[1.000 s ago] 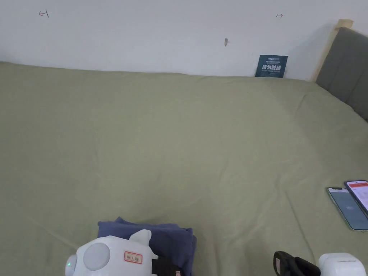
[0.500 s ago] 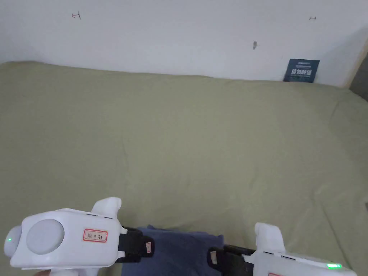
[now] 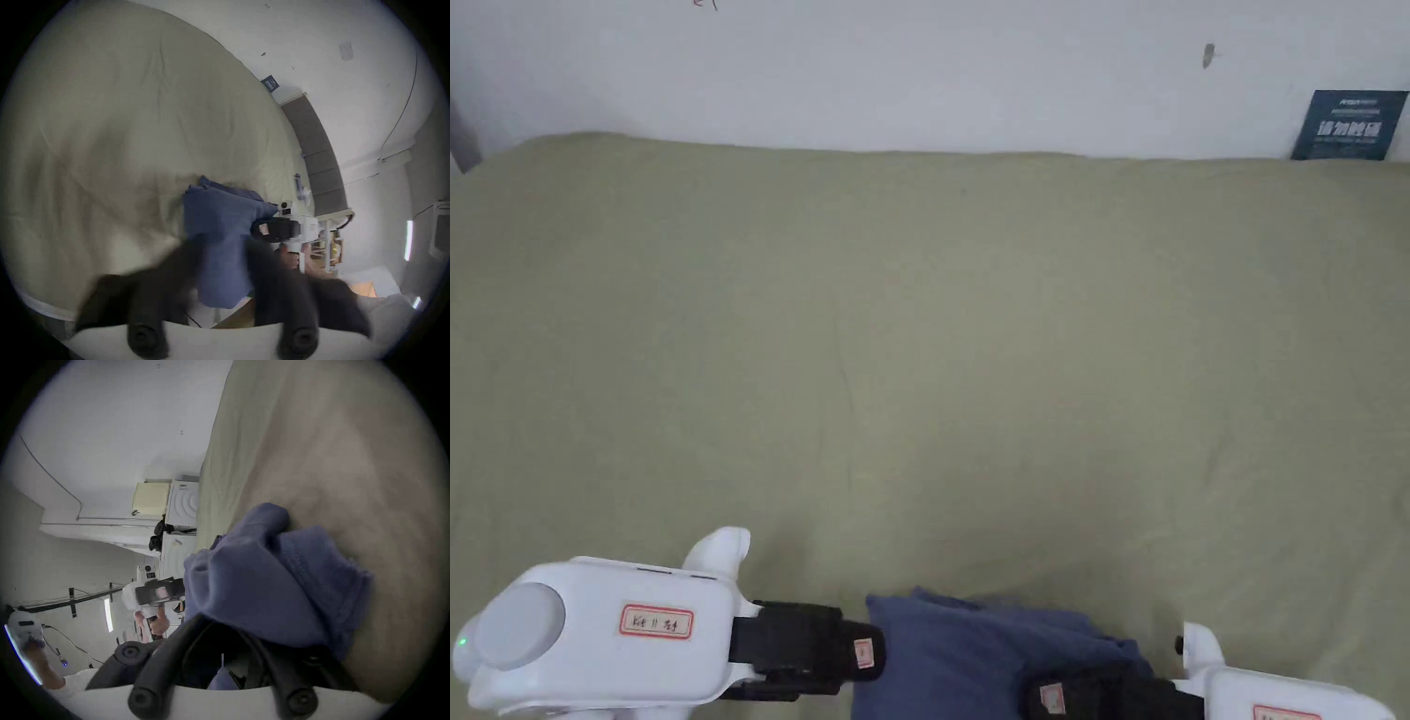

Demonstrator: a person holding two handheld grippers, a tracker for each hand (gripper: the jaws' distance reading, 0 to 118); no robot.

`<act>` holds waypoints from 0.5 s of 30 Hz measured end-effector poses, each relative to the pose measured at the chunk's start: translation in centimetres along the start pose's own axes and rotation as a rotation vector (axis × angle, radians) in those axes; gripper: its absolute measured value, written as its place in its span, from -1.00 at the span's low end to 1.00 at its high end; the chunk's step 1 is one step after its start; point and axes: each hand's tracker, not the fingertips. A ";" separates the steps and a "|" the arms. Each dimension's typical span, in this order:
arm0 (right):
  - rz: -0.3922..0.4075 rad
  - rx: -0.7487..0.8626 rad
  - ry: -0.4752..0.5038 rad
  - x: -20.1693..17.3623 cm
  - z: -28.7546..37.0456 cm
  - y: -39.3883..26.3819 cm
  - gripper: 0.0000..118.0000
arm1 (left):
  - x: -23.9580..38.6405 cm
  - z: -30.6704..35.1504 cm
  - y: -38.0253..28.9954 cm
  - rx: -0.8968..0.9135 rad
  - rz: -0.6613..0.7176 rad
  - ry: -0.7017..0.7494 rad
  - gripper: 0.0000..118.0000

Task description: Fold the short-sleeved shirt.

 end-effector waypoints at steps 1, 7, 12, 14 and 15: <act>0.005 -0.002 -0.005 0.0 0.1 0.0 -1.00 | -0.2 -0.7 0.0 -0.017 0.012 -0.019 0.69; -0.013 0.004 0.016 0.1 -0.1 -0.2 -1.00 | -2.8 -5.6 0.3 -0.104 0.144 -0.187 1.00; -0.006 -0.001 -0.010 -0.4 0.0 -0.1 -1.00 | -2.7 -6.2 0.8 -0.039 0.107 -0.104 -0.47; 0.023 0.002 -0.071 -1.8 0.2 -0.3 -1.00 | -2.9 -6.0 0.6 -0.045 0.086 -0.059 -0.47; 0.063 0.004 -0.116 -2.8 0.5 -0.3 -1.00 | -3.1 -5.6 0.7 -0.060 0.127 -0.099 -0.47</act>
